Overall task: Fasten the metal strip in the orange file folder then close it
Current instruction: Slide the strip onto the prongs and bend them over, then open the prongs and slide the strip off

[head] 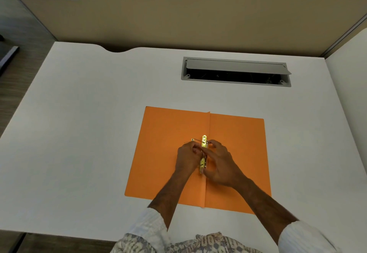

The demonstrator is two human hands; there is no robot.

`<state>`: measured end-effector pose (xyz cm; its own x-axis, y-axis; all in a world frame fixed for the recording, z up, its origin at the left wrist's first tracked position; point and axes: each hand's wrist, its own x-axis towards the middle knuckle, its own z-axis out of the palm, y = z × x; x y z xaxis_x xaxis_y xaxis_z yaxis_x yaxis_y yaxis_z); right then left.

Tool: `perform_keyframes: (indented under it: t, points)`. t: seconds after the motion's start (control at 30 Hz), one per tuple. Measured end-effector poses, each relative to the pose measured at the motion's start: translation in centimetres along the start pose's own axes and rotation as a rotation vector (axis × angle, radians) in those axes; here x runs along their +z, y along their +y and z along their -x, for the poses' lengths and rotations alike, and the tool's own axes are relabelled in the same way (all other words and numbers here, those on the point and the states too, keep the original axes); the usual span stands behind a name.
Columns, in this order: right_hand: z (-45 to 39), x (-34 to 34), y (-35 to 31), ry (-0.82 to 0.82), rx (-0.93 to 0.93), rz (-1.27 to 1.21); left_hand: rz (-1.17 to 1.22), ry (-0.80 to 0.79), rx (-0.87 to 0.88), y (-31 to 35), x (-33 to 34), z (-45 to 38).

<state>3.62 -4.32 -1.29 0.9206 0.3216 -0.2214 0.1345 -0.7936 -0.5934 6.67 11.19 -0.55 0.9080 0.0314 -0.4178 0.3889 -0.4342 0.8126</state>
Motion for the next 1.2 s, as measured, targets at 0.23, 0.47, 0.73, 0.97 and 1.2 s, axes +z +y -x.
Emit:
perform_keyframes:
  t: [0.23, 0.47, 0.73, 0.97, 1.2]
  points:
    - [0.4, 1.0, 1.4, -0.056, 0.049, 0.137, 0.036, -0.052, -0.059, -0.6, -0.2, -0.3]
    - [0.3, 1.8, 1.6, -0.033, 0.111, 0.190, -0.032, -0.022, -0.018, -1.4, -0.7, 1.4]
    - [0.3, 0.9, 1.4, -0.115, 0.118, 0.312, 0.037, -0.056, -0.115, -2.0, 0.1, 4.6]
    - [-0.7, -0.9, 0.7, -0.064, 0.099, 0.280, 0.227, -0.025, -0.257, -1.6, 0.9, 5.8]
    - [-0.9, -0.5, 0.6, -0.018, 0.128, 0.332, 0.371, -0.058, -0.355, -1.7, 1.4, 6.0]
